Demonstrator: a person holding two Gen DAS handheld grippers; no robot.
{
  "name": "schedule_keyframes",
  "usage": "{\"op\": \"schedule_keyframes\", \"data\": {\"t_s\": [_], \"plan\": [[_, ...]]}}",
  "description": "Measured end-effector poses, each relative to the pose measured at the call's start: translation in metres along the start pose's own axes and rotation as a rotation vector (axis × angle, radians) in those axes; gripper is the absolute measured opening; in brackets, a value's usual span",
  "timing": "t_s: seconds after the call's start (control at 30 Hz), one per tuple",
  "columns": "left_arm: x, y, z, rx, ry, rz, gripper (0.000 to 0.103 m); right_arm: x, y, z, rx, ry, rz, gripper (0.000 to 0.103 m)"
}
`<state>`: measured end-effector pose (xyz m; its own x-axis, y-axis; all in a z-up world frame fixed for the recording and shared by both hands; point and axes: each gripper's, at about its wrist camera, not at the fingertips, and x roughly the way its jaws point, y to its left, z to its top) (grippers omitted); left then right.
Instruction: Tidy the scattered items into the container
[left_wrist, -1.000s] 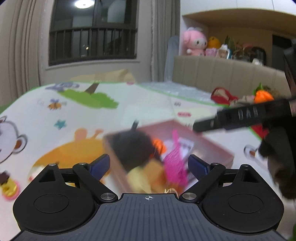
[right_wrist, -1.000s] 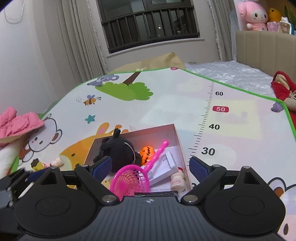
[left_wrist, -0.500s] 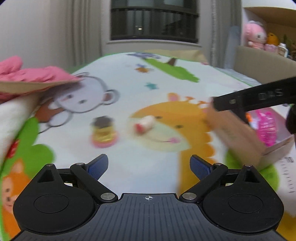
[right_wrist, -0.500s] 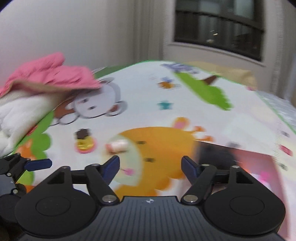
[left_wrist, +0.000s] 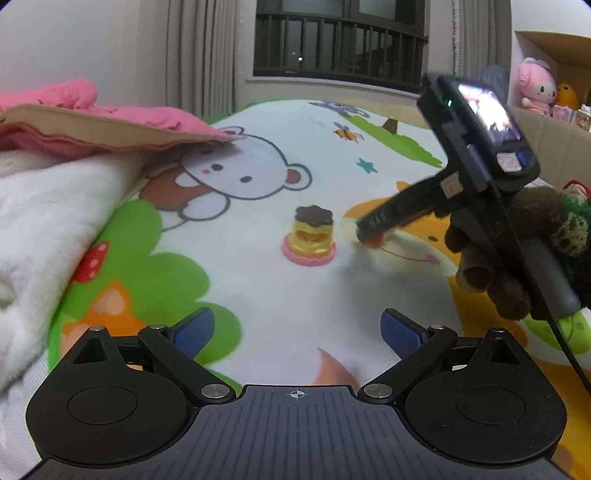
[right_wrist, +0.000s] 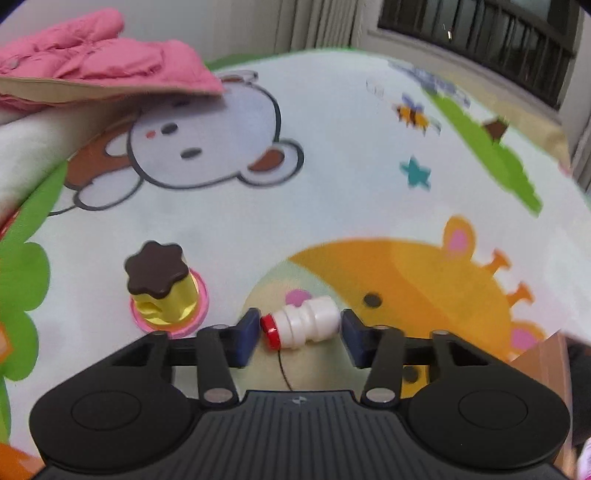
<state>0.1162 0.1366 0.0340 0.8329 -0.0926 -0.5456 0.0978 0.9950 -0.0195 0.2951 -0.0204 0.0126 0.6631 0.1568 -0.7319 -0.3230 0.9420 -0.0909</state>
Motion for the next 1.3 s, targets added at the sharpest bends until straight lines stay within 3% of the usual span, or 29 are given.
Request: {"op": "schedule_keyframes", "data": {"t_s": [0.2,0.33,0.47,0.63,0.7,0.77,0.87,1.07,1.3], "plan": [[0.027,0.000,0.016,0.013,-0.025,0.025,0.100,-0.045,-0.017,-0.023,0.093,-0.070,0.068,0.046],[0.054,-0.007,0.030,0.037,-0.035,0.044,0.099,-0.101,-0.026,-0.063,0.071,-0.128,0.091,0.046],[0.081,-0.025,0.042,0.085,-0.041,0.094,0.099,-0.150,-0.049,-0.110,0.080,-0.125,0.165,0.046],[0.107,-0.044,0.049,0.119,-0.042,0.098,0.097,-0.188,-0.074,-0.168,0.087,-0.115,0.117,0.046],[0.119,-0.046,0.051,0.100,-0.016,0.107,0.073,-0.201,-0.088,-0.186,0.116,-0.112,0.099,0.046],[0.129,-0.046,0.052,0.057,0.019,0.106,0.063,-0.212,-0.101,-0.202,0.147,-0.103,0.082,0.046],[0.130,-0.051,0.052,0.052,0.022,0.137,0.055,-0.222,-0.116,-0.222,0.179,-0.081,0.052,0.046],[0.084,-0.078,0.039,0.058,0.031,0.044,0.055,-0.228,-0.131,-0.254,0.221,-0.049,0.027,0.046],[-0.008,-0.140,0.000,0.113,0.057,-0.188,0.055,-0.236,-0.120,-0.267,0.161,-0.075,-0.021,0.046]]}}
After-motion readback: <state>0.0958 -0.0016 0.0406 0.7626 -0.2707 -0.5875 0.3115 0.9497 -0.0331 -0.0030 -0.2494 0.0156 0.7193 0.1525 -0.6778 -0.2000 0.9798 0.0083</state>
